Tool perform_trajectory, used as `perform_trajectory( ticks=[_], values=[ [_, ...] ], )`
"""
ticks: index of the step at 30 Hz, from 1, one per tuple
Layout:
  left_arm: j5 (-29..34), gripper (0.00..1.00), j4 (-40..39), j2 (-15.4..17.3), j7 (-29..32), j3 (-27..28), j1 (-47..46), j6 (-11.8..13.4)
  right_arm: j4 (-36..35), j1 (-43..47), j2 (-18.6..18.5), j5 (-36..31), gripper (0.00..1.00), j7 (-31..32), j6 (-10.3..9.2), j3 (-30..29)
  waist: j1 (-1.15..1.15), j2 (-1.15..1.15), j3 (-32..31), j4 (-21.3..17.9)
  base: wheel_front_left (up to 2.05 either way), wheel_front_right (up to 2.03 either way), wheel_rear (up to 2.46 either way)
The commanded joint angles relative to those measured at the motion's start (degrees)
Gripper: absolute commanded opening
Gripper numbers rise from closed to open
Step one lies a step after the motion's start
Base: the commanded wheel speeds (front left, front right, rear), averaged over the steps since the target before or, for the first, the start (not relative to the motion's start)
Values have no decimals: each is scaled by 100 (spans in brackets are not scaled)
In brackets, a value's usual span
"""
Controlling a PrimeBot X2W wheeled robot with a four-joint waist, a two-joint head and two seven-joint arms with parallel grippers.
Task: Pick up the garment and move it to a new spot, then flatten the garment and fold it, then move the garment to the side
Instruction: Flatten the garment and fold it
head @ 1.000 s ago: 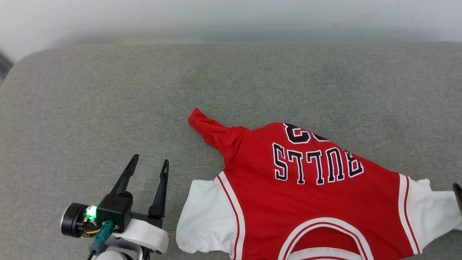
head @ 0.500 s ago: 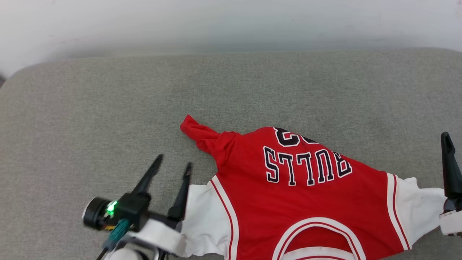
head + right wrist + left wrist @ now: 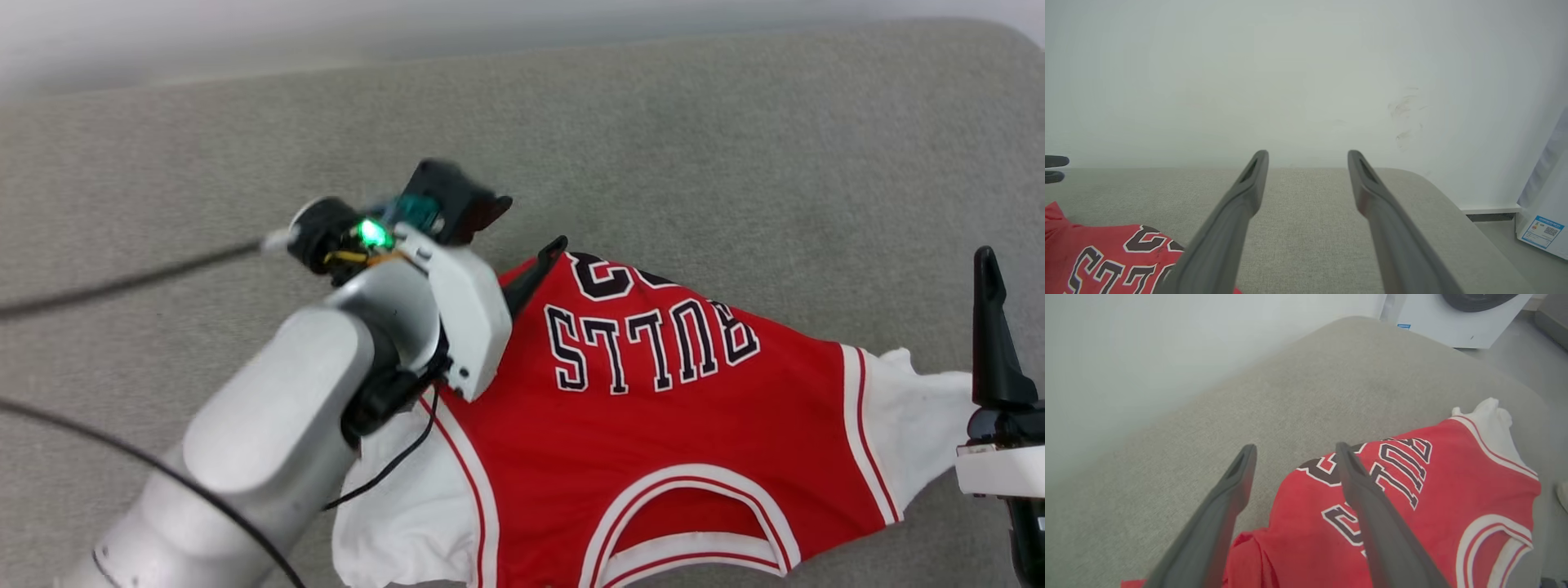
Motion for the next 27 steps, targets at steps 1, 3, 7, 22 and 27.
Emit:
perform_trajectory(
  ticks=[1,3,7,22,27],
  values=[
    [-150,100,66,32,191,-160,-250,2,-20,-91,47,-50,100,-35,-4,10,0,0,213,-209,0,0,0],
    [-529,100,277,155,670,-430,-665,1,-16,-147,105,-80,100,-59,-4,24,0,0,323,-330,0,0,0],
    [-1286,100,623,256,1569,-903,-1239,1,23,-237,184,-211,100,-155,-4,110,0,0,497,-543,0,0,0],
    [-2165,100,1096,762,2851,-2828,-1892,0,318,-459,461,-266,100,-401,-4,325,0,0,904,-1081,0,0,0],
    [-2433,0,1191,932,2997,-3285,-1753,-3,389,-491,483,-278,100,-451,-4,372,0,0,963,-1169,0,0,0]
  ],
)
